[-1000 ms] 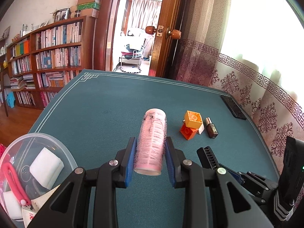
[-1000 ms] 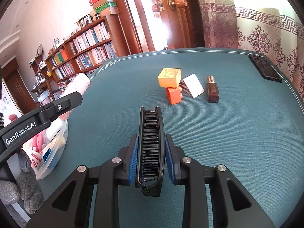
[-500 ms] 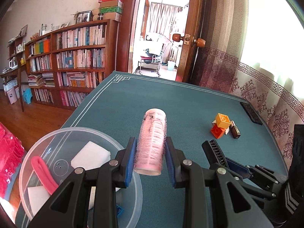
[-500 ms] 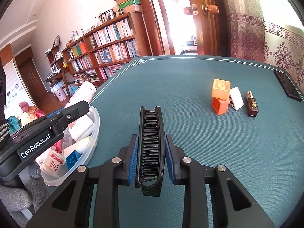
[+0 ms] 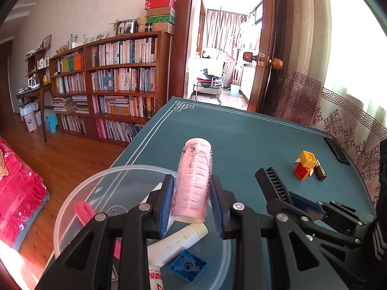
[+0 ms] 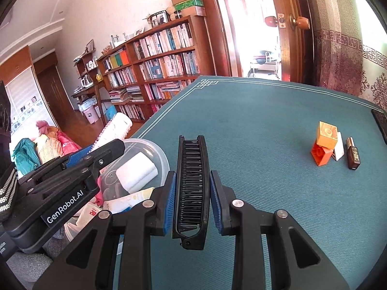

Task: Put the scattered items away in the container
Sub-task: 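Lift the roller and comb and carry both tools to the container, then open the left tool over the container while the right tool lowers the comb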

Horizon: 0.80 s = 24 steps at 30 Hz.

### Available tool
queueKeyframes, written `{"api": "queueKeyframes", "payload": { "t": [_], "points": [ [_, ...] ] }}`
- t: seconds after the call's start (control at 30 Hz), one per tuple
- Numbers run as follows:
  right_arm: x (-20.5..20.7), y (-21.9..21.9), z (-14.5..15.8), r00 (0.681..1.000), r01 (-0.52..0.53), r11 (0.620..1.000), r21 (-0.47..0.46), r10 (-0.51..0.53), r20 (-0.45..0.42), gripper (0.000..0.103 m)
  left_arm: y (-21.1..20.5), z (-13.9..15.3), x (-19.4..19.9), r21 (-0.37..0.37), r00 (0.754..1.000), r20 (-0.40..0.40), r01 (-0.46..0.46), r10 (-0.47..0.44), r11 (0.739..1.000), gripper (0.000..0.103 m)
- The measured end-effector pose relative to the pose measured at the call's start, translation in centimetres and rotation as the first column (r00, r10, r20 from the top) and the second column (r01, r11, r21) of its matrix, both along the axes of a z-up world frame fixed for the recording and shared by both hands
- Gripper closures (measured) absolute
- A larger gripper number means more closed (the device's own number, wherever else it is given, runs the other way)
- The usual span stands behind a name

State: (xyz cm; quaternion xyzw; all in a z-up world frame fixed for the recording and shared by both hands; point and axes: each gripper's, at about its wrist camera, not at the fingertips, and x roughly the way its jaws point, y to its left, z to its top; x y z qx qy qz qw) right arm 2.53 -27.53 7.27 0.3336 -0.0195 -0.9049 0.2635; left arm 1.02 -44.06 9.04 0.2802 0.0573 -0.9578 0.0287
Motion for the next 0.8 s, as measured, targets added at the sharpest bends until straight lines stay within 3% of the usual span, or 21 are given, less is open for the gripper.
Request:
{"api": "queueKeyframes", "payload": {
  "t": [0.8],
  "points": [
    [-0.1, -5.7, 0.0, 0.995, -0.101, 0.994, -0.030, 0.102, 0.017, 0.073, -4.6, 0.2, 0.1, -0.027, 0.996, 0.007, -0.093, 0.093, 0.995, 0.069]
  ]
}}
